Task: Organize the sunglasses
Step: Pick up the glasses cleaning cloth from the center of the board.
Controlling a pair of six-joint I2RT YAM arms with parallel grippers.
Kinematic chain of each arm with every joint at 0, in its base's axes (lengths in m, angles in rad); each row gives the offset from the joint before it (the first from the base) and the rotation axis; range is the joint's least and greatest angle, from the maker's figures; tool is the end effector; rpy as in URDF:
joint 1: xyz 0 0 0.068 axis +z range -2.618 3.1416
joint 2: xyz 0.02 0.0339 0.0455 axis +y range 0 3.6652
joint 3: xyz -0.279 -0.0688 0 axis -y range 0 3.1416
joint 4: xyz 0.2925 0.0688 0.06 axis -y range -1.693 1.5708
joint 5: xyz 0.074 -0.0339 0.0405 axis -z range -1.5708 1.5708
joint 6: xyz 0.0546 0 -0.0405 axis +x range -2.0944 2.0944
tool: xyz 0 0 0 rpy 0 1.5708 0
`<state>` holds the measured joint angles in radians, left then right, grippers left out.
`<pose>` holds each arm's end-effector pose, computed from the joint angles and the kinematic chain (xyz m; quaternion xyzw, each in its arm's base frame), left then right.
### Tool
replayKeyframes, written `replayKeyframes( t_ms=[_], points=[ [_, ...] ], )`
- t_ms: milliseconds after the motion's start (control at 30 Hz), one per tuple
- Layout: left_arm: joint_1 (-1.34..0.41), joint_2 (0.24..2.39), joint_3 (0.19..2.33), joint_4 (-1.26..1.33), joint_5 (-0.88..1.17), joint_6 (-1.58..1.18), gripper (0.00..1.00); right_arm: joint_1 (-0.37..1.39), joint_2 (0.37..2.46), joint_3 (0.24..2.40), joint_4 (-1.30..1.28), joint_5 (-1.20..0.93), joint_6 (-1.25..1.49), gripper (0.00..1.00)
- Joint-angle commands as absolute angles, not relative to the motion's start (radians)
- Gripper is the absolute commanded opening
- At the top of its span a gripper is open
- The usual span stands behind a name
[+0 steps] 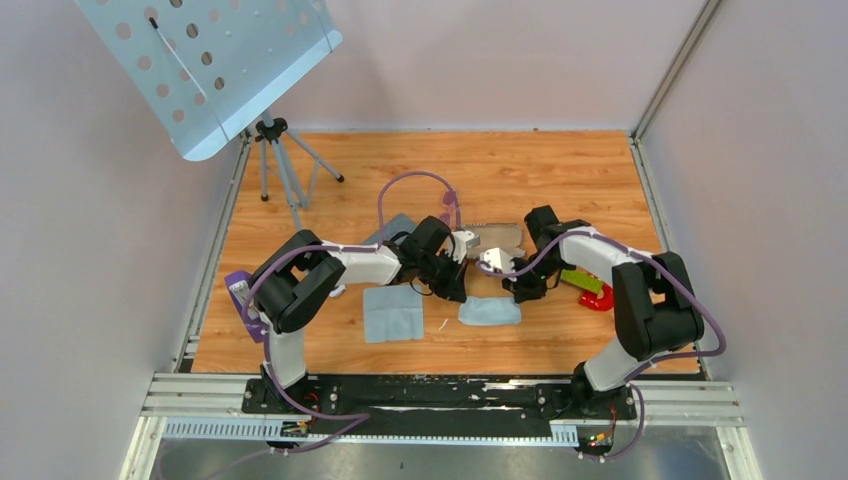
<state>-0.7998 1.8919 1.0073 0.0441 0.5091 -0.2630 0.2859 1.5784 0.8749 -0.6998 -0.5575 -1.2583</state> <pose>0.2743 -0.3205 0.0993 0.3264 0.8478 -0.3779 0.1787 0.2836 0.1135 0.1304 -0.6849 0.6703 0.2048 0.1992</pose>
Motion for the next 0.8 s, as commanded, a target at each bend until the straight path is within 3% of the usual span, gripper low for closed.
replayKeyframes(
  t_ms=[0, 400, 767],
  points=[
    [-0.793, 1.926, 1.001, 0.038, 0.509, -0.261, 0.00, 0.318, 1.601, 0.855, -0.737, -0.547, -1.273, 0.20],
    [-0.792, 1.897, 0.999, 0.021, 0.498, -0.256, 0.00, 0.336, 1.616, 0.886, -0.760, -0.491, -1.245, 0.01],
    [-0.792, 1.818, 1.000, 0.042, 0.455, -0.274, 0.00, 0.335, 1.587, 1.025, -0.835, -0.478, -1.180, 0.00]
  ],
)
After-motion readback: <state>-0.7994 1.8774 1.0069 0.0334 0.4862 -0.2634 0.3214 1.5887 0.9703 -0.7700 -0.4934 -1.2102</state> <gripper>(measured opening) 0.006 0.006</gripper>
